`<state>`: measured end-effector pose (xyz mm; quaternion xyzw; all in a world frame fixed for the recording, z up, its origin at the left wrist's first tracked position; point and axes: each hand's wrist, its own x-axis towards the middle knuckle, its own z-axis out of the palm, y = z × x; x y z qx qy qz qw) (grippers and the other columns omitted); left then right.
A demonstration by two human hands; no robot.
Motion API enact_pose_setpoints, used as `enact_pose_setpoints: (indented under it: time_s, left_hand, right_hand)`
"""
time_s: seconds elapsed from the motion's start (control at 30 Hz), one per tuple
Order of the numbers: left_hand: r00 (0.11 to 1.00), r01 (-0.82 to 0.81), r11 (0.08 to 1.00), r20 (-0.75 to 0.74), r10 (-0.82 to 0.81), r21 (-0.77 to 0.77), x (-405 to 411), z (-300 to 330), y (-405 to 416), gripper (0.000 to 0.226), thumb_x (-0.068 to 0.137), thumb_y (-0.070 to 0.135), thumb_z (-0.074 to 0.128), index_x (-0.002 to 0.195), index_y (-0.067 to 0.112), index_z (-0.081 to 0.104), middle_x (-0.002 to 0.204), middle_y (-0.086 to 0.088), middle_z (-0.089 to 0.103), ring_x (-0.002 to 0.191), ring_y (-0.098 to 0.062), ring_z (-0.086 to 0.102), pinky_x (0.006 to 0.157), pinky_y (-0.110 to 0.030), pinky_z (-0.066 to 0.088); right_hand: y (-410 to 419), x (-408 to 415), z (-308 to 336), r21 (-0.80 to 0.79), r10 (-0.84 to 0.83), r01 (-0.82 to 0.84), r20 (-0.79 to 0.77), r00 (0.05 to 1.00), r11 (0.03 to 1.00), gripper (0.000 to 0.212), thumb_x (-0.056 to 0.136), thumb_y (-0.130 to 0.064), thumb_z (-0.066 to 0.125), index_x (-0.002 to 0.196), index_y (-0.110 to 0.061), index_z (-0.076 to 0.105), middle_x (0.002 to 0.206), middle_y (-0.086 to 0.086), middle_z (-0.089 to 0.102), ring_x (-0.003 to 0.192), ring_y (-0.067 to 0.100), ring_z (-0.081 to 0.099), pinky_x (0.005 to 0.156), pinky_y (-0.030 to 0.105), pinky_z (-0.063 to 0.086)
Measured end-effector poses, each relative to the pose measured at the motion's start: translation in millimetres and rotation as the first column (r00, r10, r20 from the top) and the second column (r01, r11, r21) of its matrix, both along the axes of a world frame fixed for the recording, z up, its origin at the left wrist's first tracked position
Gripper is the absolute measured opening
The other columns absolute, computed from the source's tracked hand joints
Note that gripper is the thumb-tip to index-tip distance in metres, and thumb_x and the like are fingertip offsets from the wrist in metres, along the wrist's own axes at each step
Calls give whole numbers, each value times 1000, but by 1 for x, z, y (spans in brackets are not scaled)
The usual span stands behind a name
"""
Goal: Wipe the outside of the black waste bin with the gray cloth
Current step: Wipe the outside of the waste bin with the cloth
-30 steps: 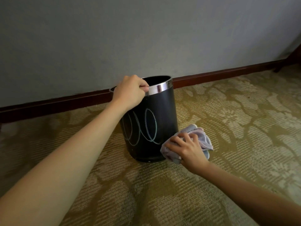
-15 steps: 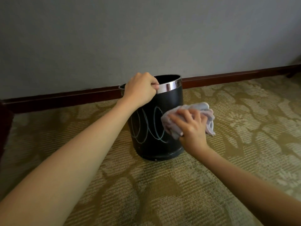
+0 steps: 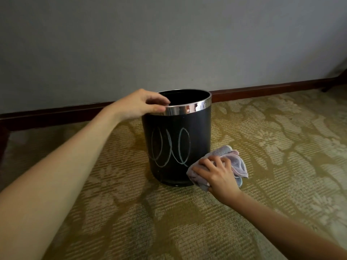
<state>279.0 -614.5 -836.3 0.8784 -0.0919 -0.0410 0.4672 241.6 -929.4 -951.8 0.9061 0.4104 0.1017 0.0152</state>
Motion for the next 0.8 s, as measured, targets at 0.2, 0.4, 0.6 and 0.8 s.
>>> enact_pose_setpoints:
  time_s: [0.2, 0.4, 0.6, 0.8]
  left_hand:
    - [991, -130, 991, 14, 129, 41, -5, -15, 16, 21, 86, 16, 64, 90, 36, 72, 93, 13, 72, 96, -4, 62, 94, -33, 42]
    - [945, -307, 952, 124, 302, 20, 0, -21, 7, 24, 85, 12, 65, 88, 35, 71, 82, 20, 67, 86, 4, 58, 76, -17, 37]
    - [935, -326, 945, 161, 317, 30, 5, -24, -5, 17, 84, 12, 67, 96, 20, 74, 83, 12, 68, 85, 0, 58, 72, -7, 35]
    - [913, -384, 923, 167, 374, 35, 10, -21, -6, 16, 84, 12, 67, 98, 16, 74, 86, 6, 68, 83, -2, 57, 65, -1, 31]
  right_hand:
    - [3, -1, 4, 5, -1, 2, -47, 999, 1000, 43, 73, -19, 73, 114, -27, 66, 112, 1, 63, 101, 30, 56, 75, 49, 43]
    - [16, 19, 30, 237, -113, 131, -90, 990, 963, 54, 61, 1, 77, 112, -17, 69, 113, 9, 63, 103, 36, 54, 74, 50, 41]
    - [60, 64, 89, 580, -232, 191, -5, 973, 792, 56, 65, 4, 56, 116, -14, 65, 116, 12, 59, 105, 37, 47, 79, 45, 33]
    - [48, 51, 58, 413, -132, 73, 116, 984, 908, 54, 59, 2, 77, 110, -13, 69, 114, 14, 62, 103, 42, 51, 76, 49, 36]
